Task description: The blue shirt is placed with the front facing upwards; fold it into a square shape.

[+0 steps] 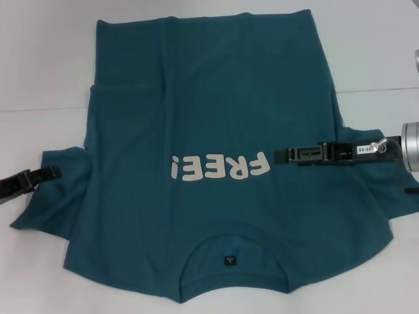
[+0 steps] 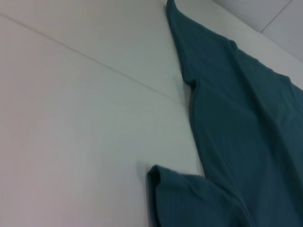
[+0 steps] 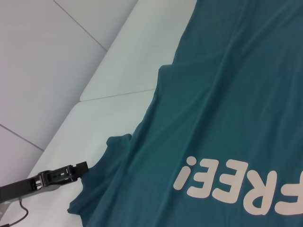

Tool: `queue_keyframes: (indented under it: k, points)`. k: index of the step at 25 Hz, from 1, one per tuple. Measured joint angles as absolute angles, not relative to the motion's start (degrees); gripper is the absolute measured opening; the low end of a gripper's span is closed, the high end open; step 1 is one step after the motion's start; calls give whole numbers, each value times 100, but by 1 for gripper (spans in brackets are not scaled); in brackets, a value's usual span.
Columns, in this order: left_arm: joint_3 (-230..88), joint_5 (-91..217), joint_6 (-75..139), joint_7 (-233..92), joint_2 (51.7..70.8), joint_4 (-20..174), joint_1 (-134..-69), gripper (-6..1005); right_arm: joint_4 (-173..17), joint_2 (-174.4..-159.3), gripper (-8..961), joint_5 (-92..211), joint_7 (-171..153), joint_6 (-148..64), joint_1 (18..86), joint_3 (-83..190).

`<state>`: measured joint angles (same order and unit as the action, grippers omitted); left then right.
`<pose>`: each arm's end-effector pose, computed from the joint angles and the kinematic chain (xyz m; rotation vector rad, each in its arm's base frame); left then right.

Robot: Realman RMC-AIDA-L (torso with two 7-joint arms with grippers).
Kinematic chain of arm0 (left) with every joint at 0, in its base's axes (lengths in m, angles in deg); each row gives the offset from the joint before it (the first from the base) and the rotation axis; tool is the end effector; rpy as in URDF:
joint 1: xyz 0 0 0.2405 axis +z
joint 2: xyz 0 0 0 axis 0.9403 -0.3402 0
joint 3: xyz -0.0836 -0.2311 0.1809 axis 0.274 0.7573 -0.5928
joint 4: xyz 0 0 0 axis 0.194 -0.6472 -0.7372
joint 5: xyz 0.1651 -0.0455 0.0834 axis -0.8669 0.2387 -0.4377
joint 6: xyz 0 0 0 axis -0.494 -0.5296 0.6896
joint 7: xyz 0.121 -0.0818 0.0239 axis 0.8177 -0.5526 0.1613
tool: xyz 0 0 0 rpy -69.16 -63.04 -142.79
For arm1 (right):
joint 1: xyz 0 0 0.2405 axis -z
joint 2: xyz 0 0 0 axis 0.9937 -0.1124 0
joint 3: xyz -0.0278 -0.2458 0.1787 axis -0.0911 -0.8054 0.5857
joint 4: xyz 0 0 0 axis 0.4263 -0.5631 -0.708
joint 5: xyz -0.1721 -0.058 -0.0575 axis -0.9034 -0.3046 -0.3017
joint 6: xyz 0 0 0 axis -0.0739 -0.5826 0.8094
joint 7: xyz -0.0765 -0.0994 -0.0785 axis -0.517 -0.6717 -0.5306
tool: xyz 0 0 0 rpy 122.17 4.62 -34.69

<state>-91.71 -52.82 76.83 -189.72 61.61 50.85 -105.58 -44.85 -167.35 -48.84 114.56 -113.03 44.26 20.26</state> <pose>-0.3742 0.4043 0.0074 -1.7931 -1.5946 -0.5315 0.2801 0.4047 0.0059 -2.3913 1.5272 0.5404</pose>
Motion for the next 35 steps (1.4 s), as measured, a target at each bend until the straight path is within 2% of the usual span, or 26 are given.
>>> queue_keyframes:
  k: [15,24,31,34,35]
  points:
    - [-9333,-5286,7872,-19181,6162,5203,-10597,693,-4485,-16709,942,-4883,11457,-11300,4495,2063]
    - [-9373,-5968,8025,-20395,6006,5112,-10780,669,-4485,-16678,942,-4883,11457,-11351,4533,2066]
    - [-9423,-6118,8036,-20480,6013,5098,-10846,650,-4485,-16650,942,-4883,11458,-11352,4562,2070]
    - [-9454,-6121,8049,-20480,6021,5098,-10847,416,-4485,-16643,943,-4879,11457,-11352,4576,2070]
    - [-9465,-6122,8053,-20480,6021,5098,-10847,375,-4485,-16643,944,-4879,11457,-11354,4581,2070]
